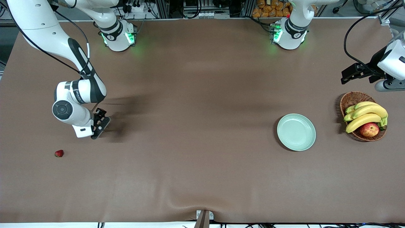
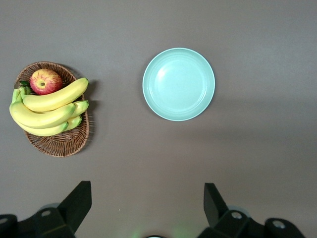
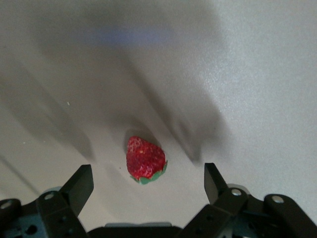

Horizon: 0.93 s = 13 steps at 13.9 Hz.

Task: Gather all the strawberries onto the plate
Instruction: 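Close the right gripper on the red strawberry and lift it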

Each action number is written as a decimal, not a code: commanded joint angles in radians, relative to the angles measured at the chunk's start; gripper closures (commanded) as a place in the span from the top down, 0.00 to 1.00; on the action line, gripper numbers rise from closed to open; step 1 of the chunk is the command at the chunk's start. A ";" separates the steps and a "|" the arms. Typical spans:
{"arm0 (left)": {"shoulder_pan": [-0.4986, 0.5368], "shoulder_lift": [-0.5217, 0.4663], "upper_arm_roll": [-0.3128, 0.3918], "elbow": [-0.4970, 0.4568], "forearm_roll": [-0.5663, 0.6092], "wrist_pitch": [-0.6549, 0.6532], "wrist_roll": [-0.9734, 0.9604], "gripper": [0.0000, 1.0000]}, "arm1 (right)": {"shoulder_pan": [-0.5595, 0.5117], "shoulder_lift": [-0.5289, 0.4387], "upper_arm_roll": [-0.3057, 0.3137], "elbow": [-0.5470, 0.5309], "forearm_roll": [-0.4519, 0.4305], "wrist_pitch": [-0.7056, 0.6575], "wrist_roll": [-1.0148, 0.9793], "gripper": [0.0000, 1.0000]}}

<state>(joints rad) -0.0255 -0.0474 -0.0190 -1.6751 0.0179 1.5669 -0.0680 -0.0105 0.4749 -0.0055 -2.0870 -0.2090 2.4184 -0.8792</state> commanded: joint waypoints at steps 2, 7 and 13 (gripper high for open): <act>0.004 0.003 0.001 0.003 -0.013 0.002 0.017 1.00 | -0.014 0.016 -0.010 -0.044 0.008 0.211 -0.253 0.75; 0.006 0.012 0.001 0.002 -0.013 0.005 0.017 1.00 | -0.009 0.018 -0.008 -0.041 0.008 0.211 -0.253 0.00; 0.004 0.018 0.001 0.002 -0.013 0.012 0.017 1.00 | -0.002 -0.008 0.012 -0.021 0.020 0.208 -0.245 0.00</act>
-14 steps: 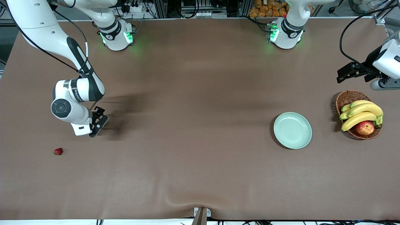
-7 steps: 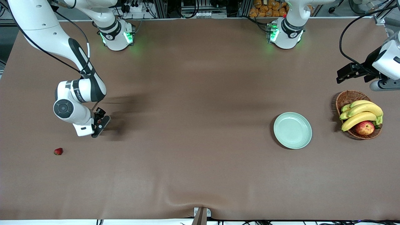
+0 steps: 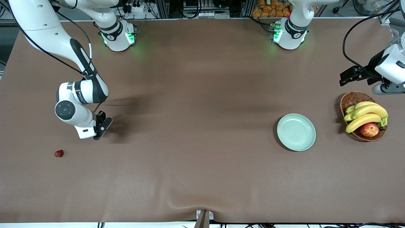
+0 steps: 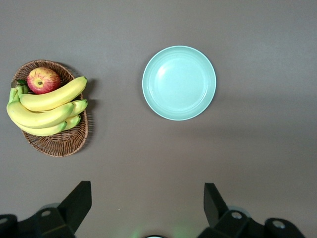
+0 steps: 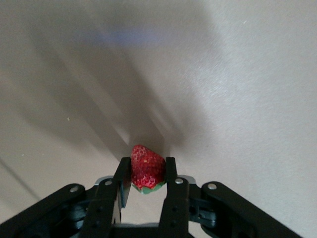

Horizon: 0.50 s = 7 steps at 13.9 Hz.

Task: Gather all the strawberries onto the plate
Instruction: 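Close the right gripper on the red strawberry and lift it, then carry the strawberry toward the middle while the left gripper approaches it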

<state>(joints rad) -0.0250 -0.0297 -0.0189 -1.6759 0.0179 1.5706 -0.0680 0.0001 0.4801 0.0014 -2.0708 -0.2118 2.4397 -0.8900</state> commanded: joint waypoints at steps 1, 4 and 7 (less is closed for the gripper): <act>0.004 0.002 0.000 -0.001 -0.013 0.008 0.017 1.00 | -0.015 -0.024 0.029 -0.020 0.028 0.176 -0.221 0.00; -0.001 0.039 -0.001 -0.004 -0.013 0.022 0.016 1.00 | -0.014 -0.029 0.086 0.056 0.073 0.147 -0.144 0.00; -0.012 0.063 -0.009 -0.004 -0.015 0.048 0.002 1.00 | 0.027 -0.006 0.137 0.197 0.138 0.111 -0.017 0.00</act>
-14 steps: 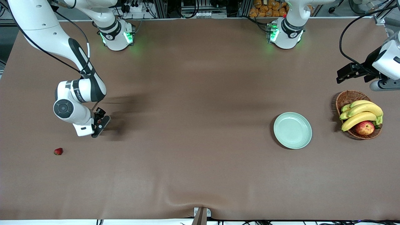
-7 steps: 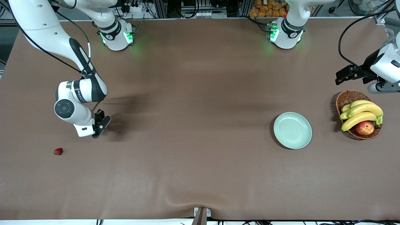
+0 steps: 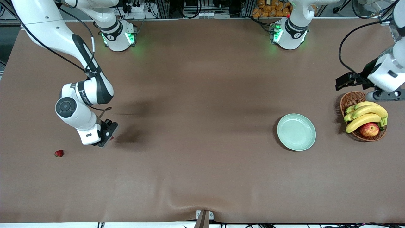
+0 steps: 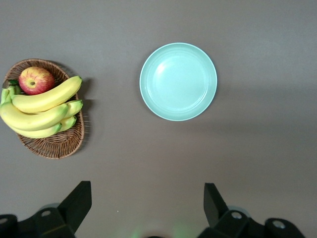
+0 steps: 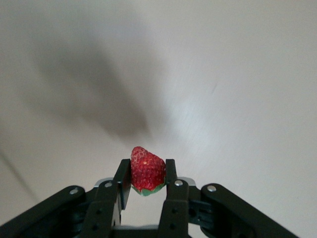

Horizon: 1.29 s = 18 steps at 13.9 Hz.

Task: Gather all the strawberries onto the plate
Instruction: 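Carry the strawberry toward the middle while the left gripper approaches it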

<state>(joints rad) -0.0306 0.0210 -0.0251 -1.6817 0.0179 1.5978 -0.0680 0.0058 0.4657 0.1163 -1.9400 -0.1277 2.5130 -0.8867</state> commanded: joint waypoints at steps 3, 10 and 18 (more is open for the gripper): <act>-0.006 0.068 -0.058 0.002 -0.016 0.076 -0.013 1.00 | 0.133 0.086 0.022 0.205 0.065 0.006 0.232 0.00; -0.006 0.165 -0.148 -0.071 -0.016 0.255 -0.154 1.00 | 0.460 0.266 0.022 0.432 0.057 0.015 0.929 0.00; -0.075 0.309 -0.184 -0.154 -0.006 0.490 -0.412 1.00 | 0.735 0.441 0.022 0.636 0.057 0.018 1.466 0.00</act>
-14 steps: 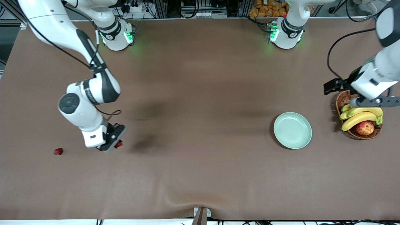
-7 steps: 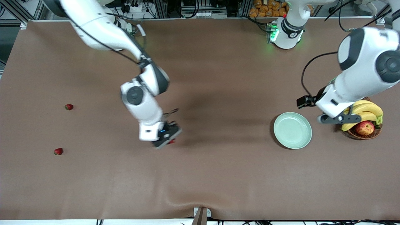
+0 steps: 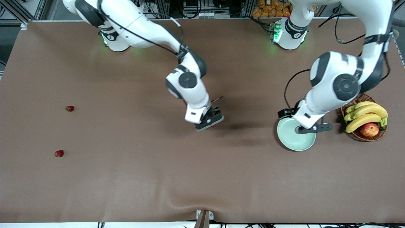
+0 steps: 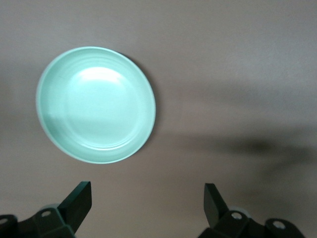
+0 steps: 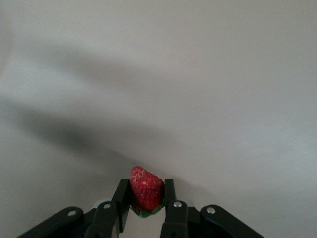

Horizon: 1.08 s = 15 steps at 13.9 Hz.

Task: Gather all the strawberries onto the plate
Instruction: 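Carry the strawberry toward the middle while the left gripper approaches it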

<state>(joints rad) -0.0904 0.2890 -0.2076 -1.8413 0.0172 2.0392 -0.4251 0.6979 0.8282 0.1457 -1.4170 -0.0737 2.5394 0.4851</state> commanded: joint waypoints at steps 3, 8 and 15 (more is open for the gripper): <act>-0.072 0.091 0.001 0.013 -0.003 0.085 -0.142 1.00 | 0.095 0.143 -0.008 0.168 0.003 -0.007 0.171 0.00; -0.118 0.162 -0.001 0.016 -0.003 0.199 -0.217 1.00 | 0.126 0.183 -0.011 0.188 0.000 -0.016 0.210 0.23; -0.230 0.260 0.001 0.082 -0.003 0.208 -0.446 1.00 | 0.057 0.037 -0.018 0.162 -0.001 -0.213 0.198 1.00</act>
<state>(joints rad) -0.2939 0.5117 -0.2115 -1.8002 0.0172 2.2465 -0.8198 0.7893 0.9463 0.1214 -1.2365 -0.0747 2.4381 0.6782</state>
